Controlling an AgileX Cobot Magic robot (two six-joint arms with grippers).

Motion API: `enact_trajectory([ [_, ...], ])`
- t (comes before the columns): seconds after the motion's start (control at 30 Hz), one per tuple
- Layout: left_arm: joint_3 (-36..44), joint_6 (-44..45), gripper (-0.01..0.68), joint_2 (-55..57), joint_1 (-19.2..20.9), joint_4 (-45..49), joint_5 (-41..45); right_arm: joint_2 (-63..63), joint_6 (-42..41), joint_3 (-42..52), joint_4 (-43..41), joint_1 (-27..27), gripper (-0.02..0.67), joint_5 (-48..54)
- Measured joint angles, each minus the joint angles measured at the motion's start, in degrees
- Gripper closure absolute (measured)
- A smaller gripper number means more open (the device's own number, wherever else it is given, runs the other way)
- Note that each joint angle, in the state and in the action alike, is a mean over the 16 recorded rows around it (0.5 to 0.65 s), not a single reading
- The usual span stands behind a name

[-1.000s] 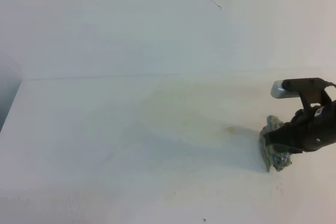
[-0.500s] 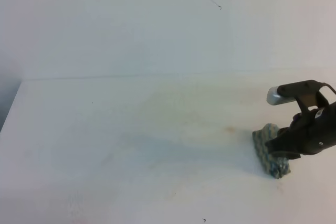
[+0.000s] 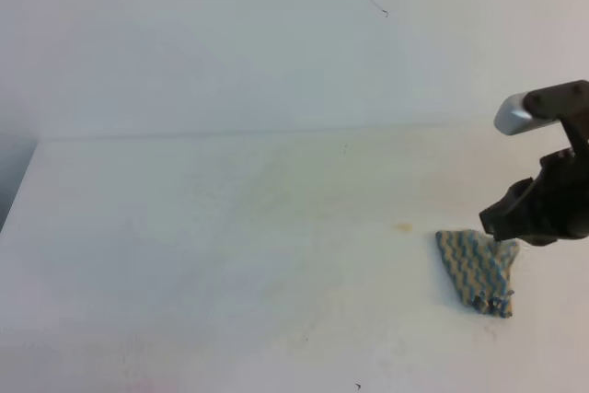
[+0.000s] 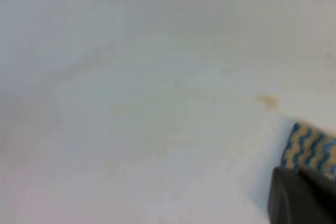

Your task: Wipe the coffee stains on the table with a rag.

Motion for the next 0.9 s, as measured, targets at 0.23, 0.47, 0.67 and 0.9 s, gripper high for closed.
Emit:
enact_trajectory([
  [0.23,0.00,0.00,0.674,-0.09,0.00,0.00,0.00,-14.14,1.00,1.43,1.08,0.00,0.618,2.61],
  [0.47,-0.16,0.00,0.674,-0.09,0.00,0.00,0.06,-29.72,3.15,5.00,0.40,0.00,0.646,0.50],
  [0.67,-0.16,0.00,0.674,-0.09,0.00,0.00,0.06,-39.30,3.96,7.70,-0.18,0.00,0.648,-1.59],
  [0.9,-0.16,0.00,0.674,0.00,0.00,0.00,0.06,-44.17,4.29,8.52,-0.42,-0.01,0.649,-2.00],
])
